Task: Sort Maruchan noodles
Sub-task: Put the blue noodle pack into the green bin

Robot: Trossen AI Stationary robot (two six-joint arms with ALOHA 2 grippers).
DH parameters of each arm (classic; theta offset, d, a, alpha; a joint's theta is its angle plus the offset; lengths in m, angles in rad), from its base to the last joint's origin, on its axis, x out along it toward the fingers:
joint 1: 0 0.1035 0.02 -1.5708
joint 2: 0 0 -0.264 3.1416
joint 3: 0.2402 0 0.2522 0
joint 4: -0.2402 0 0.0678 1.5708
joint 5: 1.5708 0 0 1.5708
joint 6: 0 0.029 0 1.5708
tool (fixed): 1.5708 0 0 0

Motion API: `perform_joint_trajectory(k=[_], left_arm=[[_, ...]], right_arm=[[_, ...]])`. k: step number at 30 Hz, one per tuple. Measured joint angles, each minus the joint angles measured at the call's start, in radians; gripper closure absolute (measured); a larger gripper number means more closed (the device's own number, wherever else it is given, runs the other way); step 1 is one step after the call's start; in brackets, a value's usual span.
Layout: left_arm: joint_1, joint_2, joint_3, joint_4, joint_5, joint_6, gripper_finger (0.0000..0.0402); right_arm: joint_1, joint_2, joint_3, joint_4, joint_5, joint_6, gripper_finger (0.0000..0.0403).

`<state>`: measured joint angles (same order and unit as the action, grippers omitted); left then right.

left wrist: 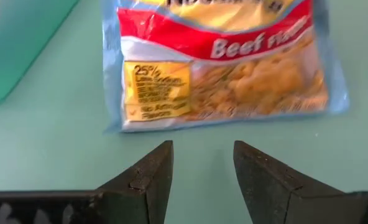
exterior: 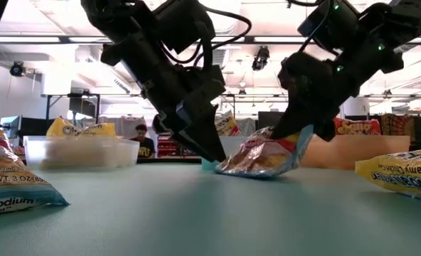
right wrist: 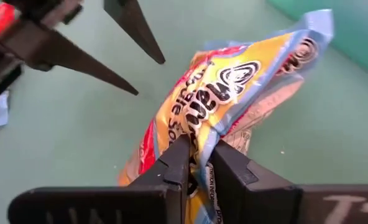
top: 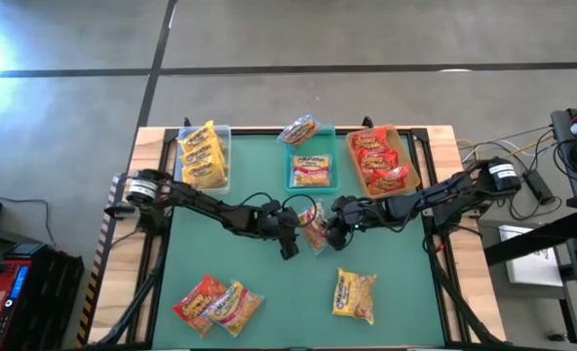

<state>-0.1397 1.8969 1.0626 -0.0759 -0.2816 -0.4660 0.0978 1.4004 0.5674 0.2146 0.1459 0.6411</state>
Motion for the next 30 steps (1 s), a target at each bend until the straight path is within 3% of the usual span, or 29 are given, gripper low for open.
perform_joint_trajectory(k=[9,18,23,30], left_arm=[[-0.002,0.000,0.001,-0.007,0.002,-0.037,0.0249],[-0.003,0.000,0.001,0.086,0.002,-0.004,0.0249],[-0.003,0.024,0.002,0.196,0.002,0.032,0.0249],[-0.001,0.085,0.002,0.247,-0.016,0.000,0.0249]], right_arm=[[0.000,-0.112,0.000,-0.057,0.003,-0.084,0.0361],[-0.005,-0.058,0.000,-0.067,0.011,-0.064,0.0355],[-0.025,-0.075,0.000,-0.113,0.007,-0.064,0.0326],[-0.055,-0.115,0.001,-0.137,0.010,-0.065,0.0255]])
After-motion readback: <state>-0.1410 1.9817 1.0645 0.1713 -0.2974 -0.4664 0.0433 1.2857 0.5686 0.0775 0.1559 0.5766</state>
